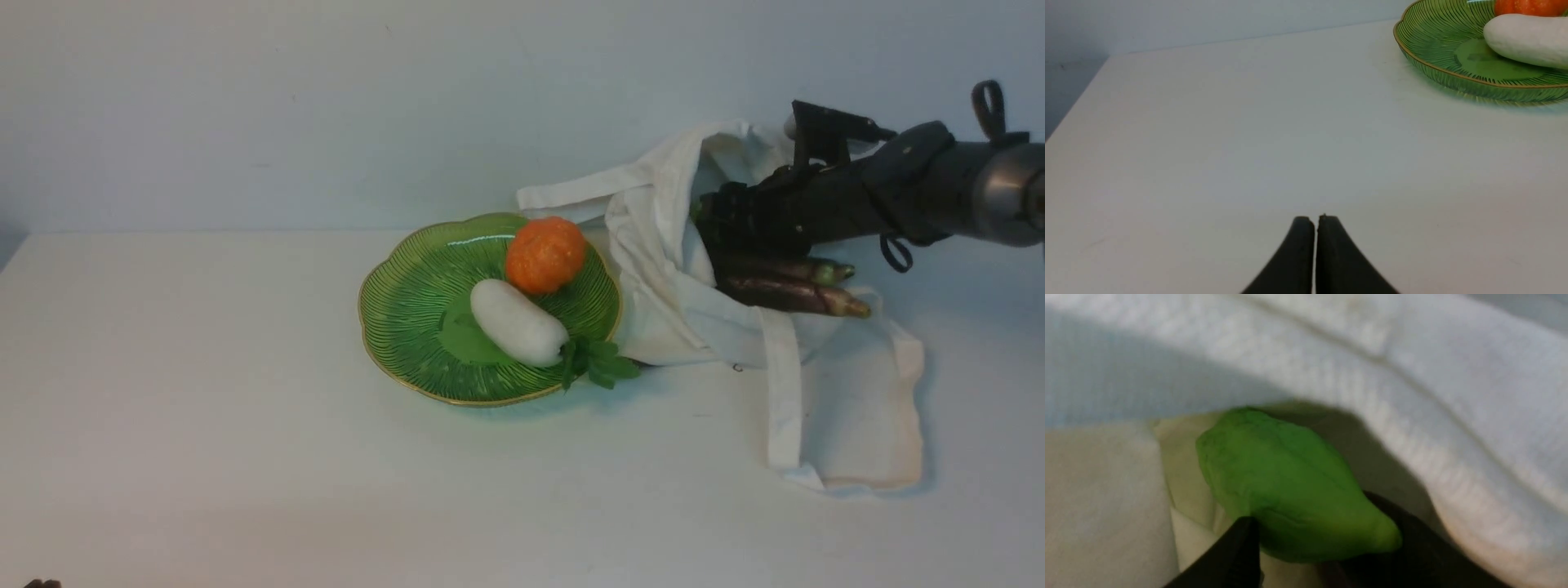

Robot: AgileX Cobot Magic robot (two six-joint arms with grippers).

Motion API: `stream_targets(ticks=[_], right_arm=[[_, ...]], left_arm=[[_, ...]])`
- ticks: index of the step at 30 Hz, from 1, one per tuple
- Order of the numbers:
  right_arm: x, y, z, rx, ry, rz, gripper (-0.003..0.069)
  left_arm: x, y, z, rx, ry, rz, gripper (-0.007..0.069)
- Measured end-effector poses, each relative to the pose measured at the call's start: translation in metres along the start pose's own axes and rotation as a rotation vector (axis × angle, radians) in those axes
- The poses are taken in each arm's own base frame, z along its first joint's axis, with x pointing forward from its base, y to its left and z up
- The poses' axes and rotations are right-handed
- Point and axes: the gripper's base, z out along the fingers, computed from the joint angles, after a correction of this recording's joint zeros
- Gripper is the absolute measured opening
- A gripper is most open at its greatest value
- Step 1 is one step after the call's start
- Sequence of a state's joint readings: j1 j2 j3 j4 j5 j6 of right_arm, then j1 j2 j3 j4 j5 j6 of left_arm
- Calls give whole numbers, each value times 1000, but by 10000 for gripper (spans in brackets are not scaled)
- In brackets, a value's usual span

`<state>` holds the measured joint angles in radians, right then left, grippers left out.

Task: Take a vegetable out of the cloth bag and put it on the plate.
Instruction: Use the right arm to grab a chayote from the bag

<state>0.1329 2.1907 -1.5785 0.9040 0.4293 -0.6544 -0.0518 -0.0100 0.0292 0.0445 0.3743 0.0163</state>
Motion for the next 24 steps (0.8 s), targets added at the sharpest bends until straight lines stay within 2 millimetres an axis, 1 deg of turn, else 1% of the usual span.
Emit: stream_targets(ticks=[4,9,17,18,19,21,22,24], right_arm=[[0,0,0,-1,-1,-8,315],[-3,2,-4,-8,-1,-54,307],[-16,13,-25,-38,-19,-106,262],[-18,14,-29,-42,-15,-122,231],[-18,15,-32,-49,-5,-134,177],[-19,16,-38,-59,19,-162,92],[-19,15,-41,-62,31,-170,65],[-22,12,-49,-61,56,-181,50]], left_arm=[[0,0,0,0,0,0,-5],[0,0,0,0,0,0,-5],[0,0,0,0,0,0,-5],[0,0,0,0,0,0,-5],[0,0,0,0,0,0,-5],[0,0,0,0,0,0,-5],[0,0,0,0,0,0,-5],[0,0,0,0,0,0,-5]])
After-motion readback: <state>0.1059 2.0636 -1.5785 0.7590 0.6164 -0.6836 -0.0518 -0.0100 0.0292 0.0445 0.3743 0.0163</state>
